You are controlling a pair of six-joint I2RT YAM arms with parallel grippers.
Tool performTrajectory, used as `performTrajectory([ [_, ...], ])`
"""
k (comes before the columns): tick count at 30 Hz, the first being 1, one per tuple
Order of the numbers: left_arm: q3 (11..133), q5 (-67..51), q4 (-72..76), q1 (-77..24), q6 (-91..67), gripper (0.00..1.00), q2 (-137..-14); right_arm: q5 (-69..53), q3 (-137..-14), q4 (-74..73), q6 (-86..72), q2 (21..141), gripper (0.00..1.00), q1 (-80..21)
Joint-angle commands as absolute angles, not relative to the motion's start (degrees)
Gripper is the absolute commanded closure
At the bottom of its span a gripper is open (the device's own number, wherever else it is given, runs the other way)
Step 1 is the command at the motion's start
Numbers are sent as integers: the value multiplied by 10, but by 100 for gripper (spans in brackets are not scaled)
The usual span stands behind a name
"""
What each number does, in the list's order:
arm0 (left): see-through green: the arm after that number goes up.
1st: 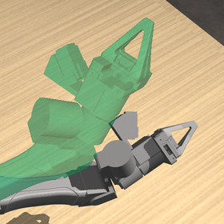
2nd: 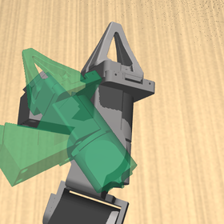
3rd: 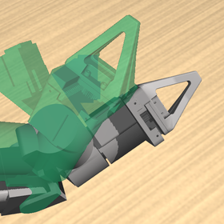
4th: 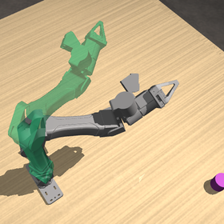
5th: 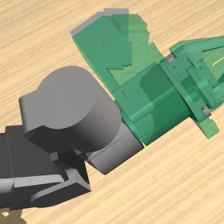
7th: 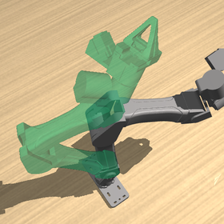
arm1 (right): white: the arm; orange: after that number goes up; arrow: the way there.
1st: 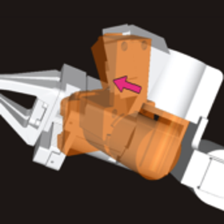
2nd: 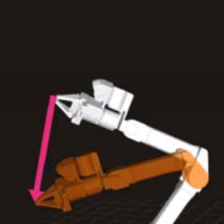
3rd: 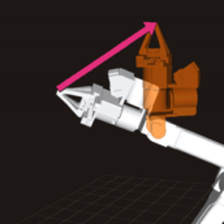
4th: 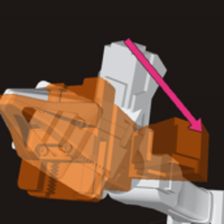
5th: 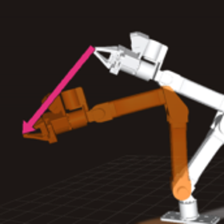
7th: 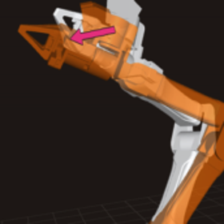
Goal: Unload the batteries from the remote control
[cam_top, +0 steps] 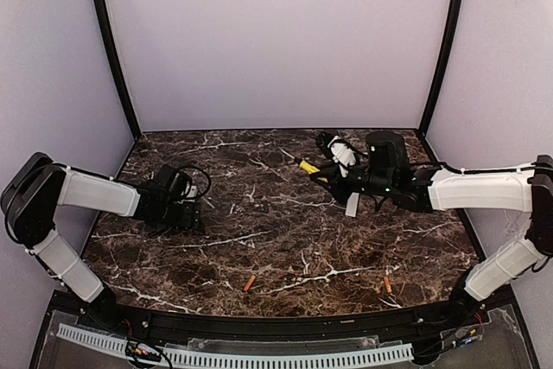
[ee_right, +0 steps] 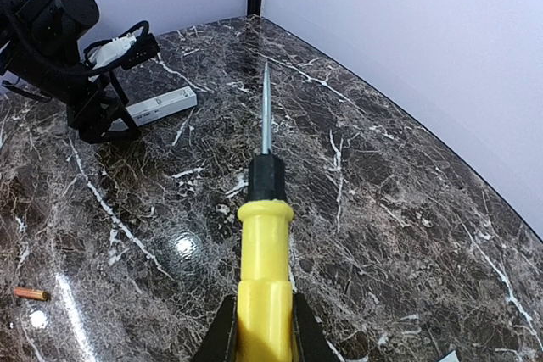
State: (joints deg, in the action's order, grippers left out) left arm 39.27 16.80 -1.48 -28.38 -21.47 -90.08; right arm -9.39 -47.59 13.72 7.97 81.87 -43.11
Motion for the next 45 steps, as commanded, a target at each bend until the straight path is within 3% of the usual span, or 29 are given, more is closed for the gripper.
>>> performTrajectory([
  [1, 400, 167, -43, -281, -204, 11, -858, -96, -467, 179, 63, 824, 100, -427],
  [11, 421, 76, -22, -281, -152, 11, -727, -123, -449, 287, -60, 835, 100, -428],
  [15, 425, -100, 50, -282, -167, 14, -701, -150, -449, 348, -108, 847, 100, -428],
  [27, 481, -353, 275, -326, -319, 27, -795, -192, -493, 435, -143, 891, 100, -446],
  [45, 527, -381, 544, -384, -485, 46, -917, -196, -521, 465, -144, 917, 100, -500],
])
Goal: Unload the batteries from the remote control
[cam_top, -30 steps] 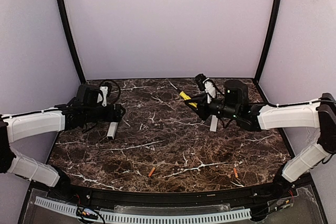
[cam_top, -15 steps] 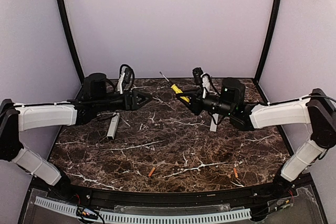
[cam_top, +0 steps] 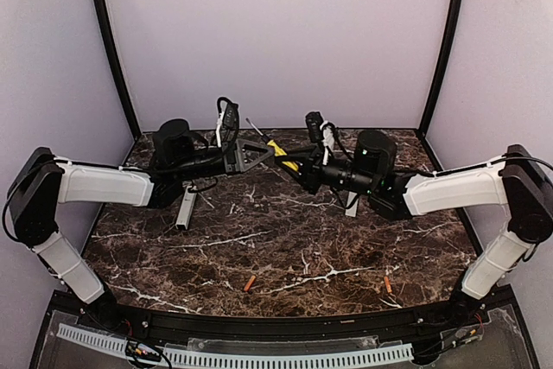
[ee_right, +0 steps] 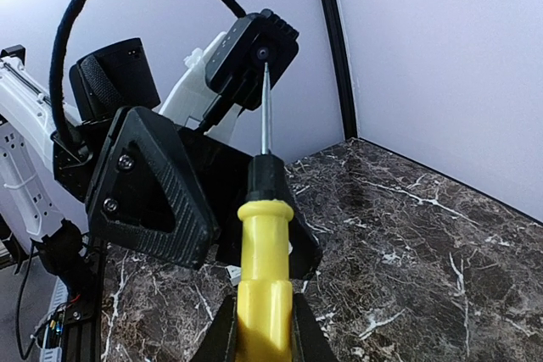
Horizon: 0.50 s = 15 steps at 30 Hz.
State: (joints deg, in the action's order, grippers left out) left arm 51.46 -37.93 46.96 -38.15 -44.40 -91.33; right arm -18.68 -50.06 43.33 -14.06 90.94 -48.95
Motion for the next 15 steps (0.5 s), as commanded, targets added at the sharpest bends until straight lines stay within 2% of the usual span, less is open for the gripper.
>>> performTrajectory([
  [1, 528, -375, 546, -384, -487, 47, -920, -196, -521, 466, -145, 918, 100, -501],
  [4, 533, -367, 547, -385, -489, 51, -924, -194, -523, 469, -146, 921, 100, -504],
  [6, 534, -361, 547, -385, -487, 57, -925, -193, -523, 471, -147, 923, 100, -505],
  [10, 537, -352, 544, -386, -488, 77, -929, -193, -526, 472, -147, 927, 100, -507],
  [12, 540, -344, 535, -386, -489, 94, -931, -194, -526, 473, -146, 929, 100, -508],
  [15, 543, -341, 522, -390, -486, 99, -931, -192, -528, 470, -146, 932, 100, -508],
])
